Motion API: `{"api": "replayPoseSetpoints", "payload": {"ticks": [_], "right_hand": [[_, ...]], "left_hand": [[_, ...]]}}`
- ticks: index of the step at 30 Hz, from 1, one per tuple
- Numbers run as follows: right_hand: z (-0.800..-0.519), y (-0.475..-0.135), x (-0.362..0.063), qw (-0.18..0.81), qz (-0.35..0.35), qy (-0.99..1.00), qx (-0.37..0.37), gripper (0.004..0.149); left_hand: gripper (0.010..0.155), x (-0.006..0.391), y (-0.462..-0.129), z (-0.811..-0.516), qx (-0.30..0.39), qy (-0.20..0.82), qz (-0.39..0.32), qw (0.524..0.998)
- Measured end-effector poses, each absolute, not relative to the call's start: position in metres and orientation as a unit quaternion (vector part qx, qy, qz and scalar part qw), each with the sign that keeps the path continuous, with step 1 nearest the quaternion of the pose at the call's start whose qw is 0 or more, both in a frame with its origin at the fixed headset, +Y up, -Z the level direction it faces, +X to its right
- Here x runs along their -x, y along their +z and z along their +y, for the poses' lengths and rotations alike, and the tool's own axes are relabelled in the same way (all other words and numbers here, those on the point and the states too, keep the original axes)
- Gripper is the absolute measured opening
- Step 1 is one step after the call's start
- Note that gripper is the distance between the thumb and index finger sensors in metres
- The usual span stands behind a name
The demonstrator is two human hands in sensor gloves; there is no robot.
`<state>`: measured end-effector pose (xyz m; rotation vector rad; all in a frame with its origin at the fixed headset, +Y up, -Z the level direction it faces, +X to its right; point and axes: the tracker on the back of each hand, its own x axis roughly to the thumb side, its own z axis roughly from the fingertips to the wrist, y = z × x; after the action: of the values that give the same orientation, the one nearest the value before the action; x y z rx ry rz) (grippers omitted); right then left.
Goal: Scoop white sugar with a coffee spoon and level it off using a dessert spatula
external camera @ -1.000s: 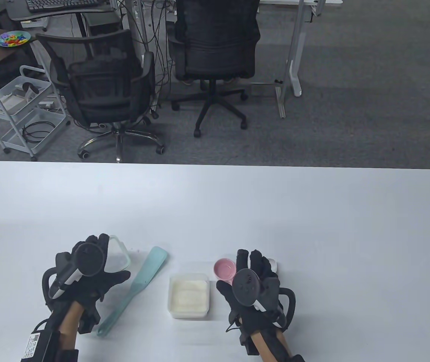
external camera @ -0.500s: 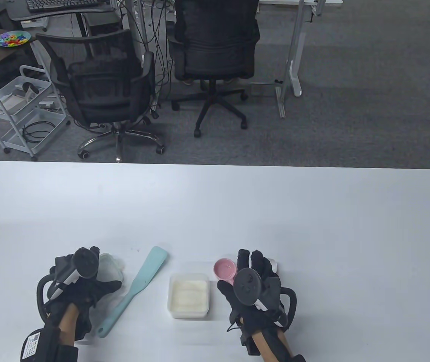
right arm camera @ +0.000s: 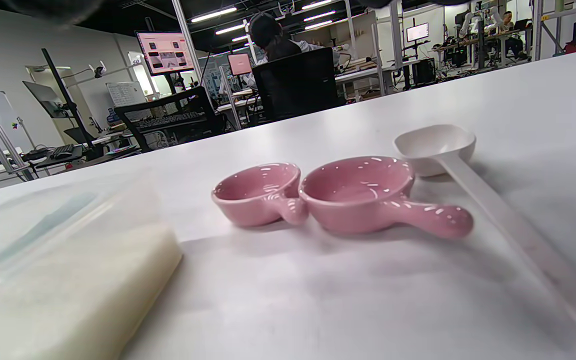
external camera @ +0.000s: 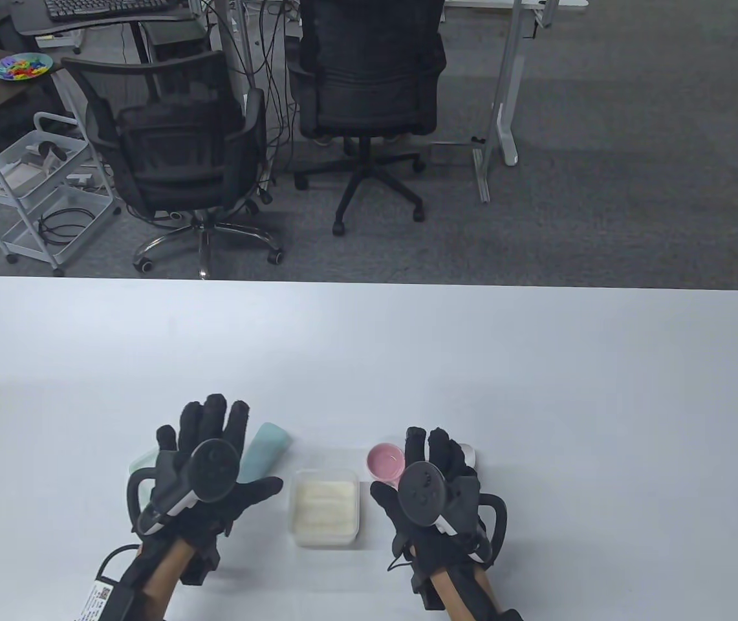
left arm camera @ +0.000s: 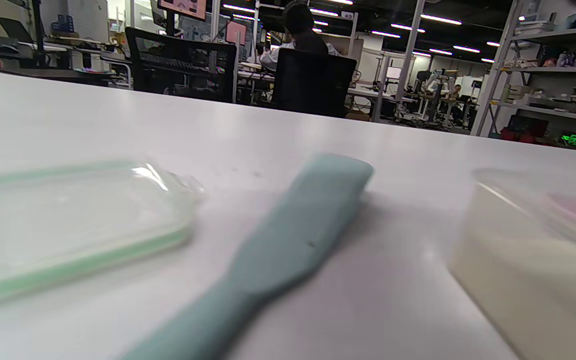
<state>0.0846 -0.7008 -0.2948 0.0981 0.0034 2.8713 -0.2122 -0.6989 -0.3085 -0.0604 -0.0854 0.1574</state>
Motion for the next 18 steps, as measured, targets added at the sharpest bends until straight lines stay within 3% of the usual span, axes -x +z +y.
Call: {"api": "replayPoseSetpoints", "payload": {"ticks": [5,13,18], "right_hand": [[-0.703,-0.294,-0.080,0.126,0.005,0.991,-0.042,0.098],[-0.697,-0.292,-0.080,0.127,-0.005,0.991,-0.043,0.098],[-0.673,-0.292,-0.109,0.071,-0.062,0.994,0.054,0.095]], "left_hand": [[0.112,0.181,-0.308,-0.706,0.059,0.063,-0.064,0.994],[0.111,0.183,-0.311,-0.709,0.062,0.054,-0.061,0.995],[0.111,0.188,-0.312,-0.710,0.065,0.060,-0.055,0.995]]}}
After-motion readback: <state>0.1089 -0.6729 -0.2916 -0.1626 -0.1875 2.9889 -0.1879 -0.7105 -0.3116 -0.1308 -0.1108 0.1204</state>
